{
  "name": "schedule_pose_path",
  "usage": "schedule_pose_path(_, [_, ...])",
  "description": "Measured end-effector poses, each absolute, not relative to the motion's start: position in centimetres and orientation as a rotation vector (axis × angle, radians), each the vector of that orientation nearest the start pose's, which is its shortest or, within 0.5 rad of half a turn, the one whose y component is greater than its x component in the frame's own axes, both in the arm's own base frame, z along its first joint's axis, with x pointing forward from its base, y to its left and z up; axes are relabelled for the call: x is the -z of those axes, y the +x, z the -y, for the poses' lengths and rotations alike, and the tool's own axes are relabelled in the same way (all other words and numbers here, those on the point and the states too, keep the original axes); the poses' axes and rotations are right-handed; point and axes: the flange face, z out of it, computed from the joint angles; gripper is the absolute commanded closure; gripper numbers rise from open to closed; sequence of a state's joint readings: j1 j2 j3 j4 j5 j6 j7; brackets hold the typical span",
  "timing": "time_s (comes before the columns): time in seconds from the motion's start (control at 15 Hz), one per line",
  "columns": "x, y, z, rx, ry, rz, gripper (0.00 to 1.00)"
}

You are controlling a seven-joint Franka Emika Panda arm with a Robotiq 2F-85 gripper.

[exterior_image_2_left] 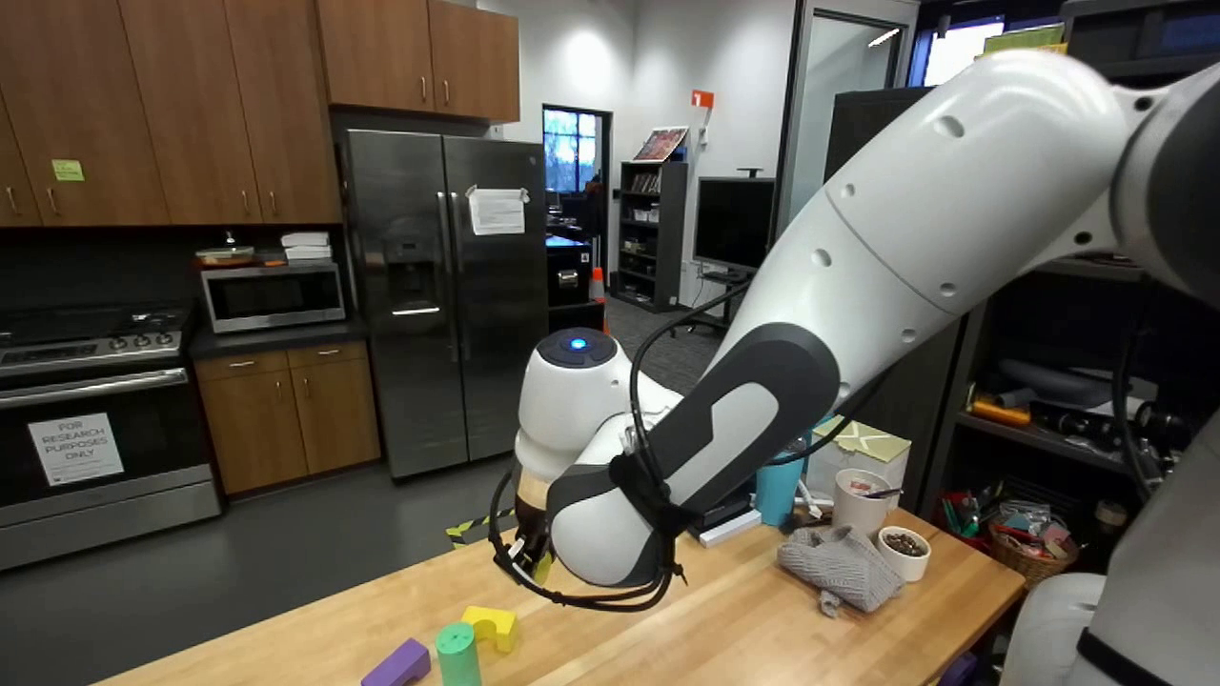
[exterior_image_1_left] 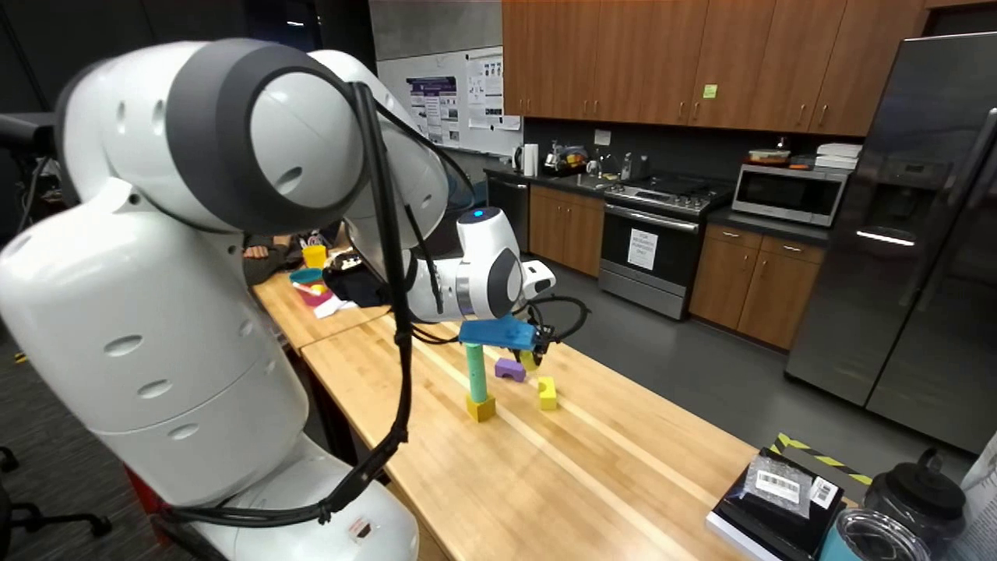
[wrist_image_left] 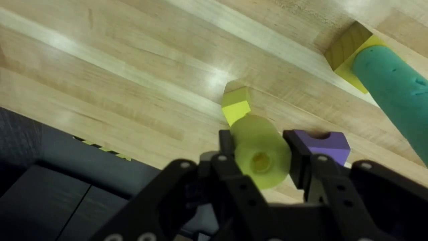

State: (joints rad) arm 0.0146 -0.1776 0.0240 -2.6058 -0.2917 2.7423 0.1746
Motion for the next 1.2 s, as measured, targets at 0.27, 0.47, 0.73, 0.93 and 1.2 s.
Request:
schedule_pose_path(0.27, [-37.7,44.6,-4.7,0.622,-3.229,0.242,0.84])
schedule_pose_path(0.47, [-39.2,43.7,-6.1,0.635,-3.244,0.292,0.84])
schedule_pose_path(0.73, [-41.0,42.4,-7.9,0.616,-3.281,0.364,0.84])
schedule_pose_path(0.93, [-42.1,41.3,-9.2,0.567,-3.303,0.450,0.84])
schedule_pose_path(1.2, [-43.2,40.4,-11.2,0.438,-3.303,0.595,0.84])
